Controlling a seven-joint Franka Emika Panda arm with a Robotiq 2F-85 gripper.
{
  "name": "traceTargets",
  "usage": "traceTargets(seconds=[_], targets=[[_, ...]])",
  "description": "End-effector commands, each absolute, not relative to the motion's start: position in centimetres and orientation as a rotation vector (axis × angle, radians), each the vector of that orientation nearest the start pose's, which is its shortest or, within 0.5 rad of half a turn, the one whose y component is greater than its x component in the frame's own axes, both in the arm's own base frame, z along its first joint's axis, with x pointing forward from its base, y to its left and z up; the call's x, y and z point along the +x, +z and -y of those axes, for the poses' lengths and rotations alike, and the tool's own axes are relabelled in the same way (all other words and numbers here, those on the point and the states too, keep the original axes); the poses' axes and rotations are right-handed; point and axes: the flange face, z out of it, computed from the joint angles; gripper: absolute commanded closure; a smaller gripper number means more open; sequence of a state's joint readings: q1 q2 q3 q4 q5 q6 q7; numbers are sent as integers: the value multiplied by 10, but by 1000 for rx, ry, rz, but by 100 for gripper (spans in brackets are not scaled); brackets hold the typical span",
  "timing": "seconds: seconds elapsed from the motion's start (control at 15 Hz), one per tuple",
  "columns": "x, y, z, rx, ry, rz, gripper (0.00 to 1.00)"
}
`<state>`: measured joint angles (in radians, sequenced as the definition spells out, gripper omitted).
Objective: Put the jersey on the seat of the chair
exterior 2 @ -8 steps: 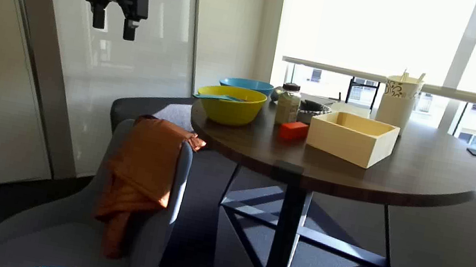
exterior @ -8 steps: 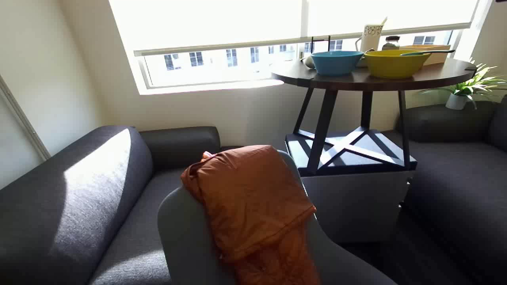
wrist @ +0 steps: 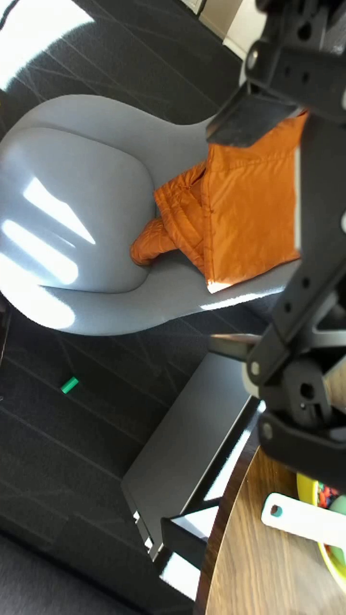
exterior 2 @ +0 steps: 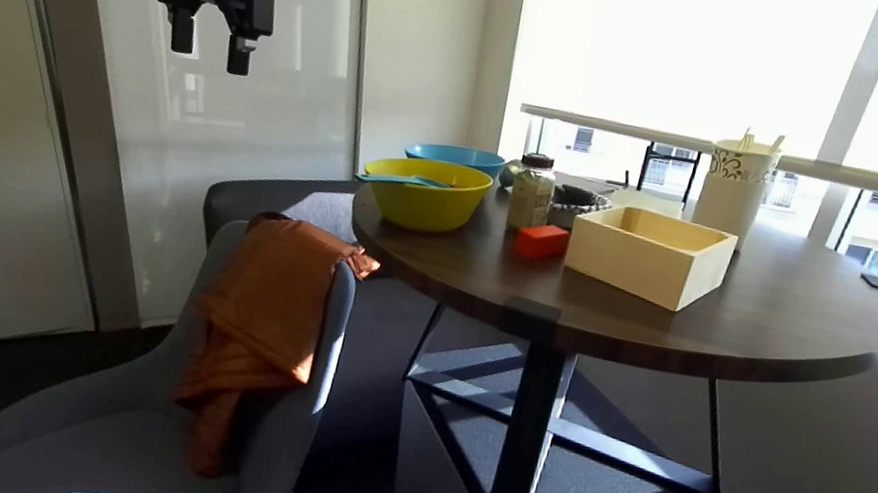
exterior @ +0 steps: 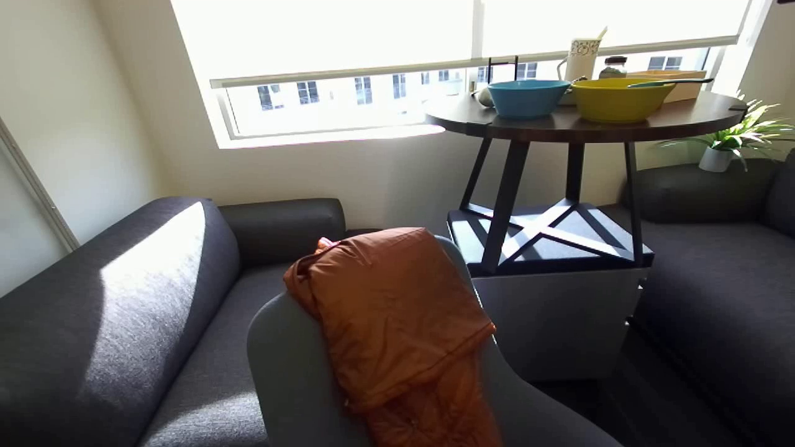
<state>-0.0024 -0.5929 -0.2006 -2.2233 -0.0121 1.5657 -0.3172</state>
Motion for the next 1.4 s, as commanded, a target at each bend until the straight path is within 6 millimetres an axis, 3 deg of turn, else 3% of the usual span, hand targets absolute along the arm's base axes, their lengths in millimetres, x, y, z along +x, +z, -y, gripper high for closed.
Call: traceTargets(seconds=[0.0, 0.53, 0.73, 0.87, 1.07, 1.33], targets=[[353, 584, 90, -3017, 73, 230, 0], [353, 584, 90, -3017, 73, 230, 0], [375, 580, 48, -2974, 76, 319, 0], [395, 573, 1, -2963, 77, 356, 0], [439, 557, -64, -3026, -54, 338, 0], [509, 523, -116, -3119, -169, 160, 0]])
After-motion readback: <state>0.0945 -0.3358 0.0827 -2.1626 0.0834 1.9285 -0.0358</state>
